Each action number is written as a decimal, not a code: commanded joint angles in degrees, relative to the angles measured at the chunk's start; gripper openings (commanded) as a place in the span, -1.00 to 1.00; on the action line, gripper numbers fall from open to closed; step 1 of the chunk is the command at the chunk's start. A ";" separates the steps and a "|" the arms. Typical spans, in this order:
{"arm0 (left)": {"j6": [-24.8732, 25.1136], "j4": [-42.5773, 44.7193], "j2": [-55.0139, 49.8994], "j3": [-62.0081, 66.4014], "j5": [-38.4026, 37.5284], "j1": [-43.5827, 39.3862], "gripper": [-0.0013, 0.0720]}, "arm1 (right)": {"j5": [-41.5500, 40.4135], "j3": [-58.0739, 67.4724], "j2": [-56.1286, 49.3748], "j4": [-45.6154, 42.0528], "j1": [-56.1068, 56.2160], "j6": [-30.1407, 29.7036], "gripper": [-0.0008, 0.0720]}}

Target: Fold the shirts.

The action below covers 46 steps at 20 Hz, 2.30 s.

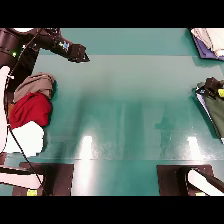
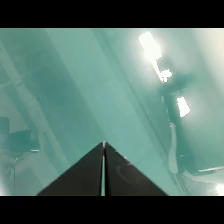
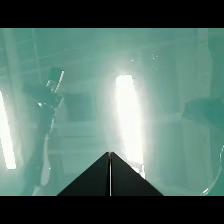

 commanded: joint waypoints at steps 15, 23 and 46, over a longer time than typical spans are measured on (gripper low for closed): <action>0.17 0.46 0.02 0.09 1.51 0.26 -0.87 | 0.07 0.02 0.00 0.09 0.22 0.02 -0.92; -13.16 39.60 -1.29 0.57 -1.40 10.40 0.98 | -2.95 0.02 0.00 0.13 0.24 0.02 -0.92; 10.86 16.24 8.22 0.48 11.93 9.66 -0.87 | -2.80 13.99 0.00 0.55 -0.17 0.04 -0.92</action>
